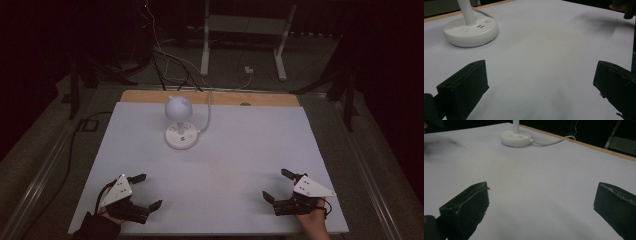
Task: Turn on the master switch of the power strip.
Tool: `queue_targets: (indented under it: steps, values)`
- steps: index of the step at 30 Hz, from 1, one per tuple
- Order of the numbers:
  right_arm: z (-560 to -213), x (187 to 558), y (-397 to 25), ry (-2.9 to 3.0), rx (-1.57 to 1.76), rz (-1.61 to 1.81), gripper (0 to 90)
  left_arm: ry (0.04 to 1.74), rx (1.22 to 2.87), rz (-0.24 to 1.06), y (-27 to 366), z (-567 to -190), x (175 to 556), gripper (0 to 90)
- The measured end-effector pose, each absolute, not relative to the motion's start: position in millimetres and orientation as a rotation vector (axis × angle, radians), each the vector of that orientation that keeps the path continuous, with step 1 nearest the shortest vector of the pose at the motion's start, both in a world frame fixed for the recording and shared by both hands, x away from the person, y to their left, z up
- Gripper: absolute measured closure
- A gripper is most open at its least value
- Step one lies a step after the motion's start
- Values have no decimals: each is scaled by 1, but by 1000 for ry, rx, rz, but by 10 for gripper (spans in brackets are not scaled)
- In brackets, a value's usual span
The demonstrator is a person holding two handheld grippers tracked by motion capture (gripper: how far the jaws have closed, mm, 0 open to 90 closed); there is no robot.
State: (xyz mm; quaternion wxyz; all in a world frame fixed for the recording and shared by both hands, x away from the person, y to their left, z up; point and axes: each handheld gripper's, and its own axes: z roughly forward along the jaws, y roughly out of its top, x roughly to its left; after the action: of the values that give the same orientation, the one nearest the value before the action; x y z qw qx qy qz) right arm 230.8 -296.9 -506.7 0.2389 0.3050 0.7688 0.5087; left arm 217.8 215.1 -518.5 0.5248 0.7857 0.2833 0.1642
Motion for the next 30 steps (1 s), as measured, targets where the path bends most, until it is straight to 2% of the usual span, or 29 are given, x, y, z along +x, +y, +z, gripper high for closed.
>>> queue_targets:
  steps: [18, 30]
  values:
    - [-505, 228, -295, 2094, 838, 1386, 0, 673, 1909, 382, 210, -515, 217, 0]
    - [-504, 227, -293, 2084, 834, 1390, 0, 647, 1921, 372, 201, -491, 225, 0]
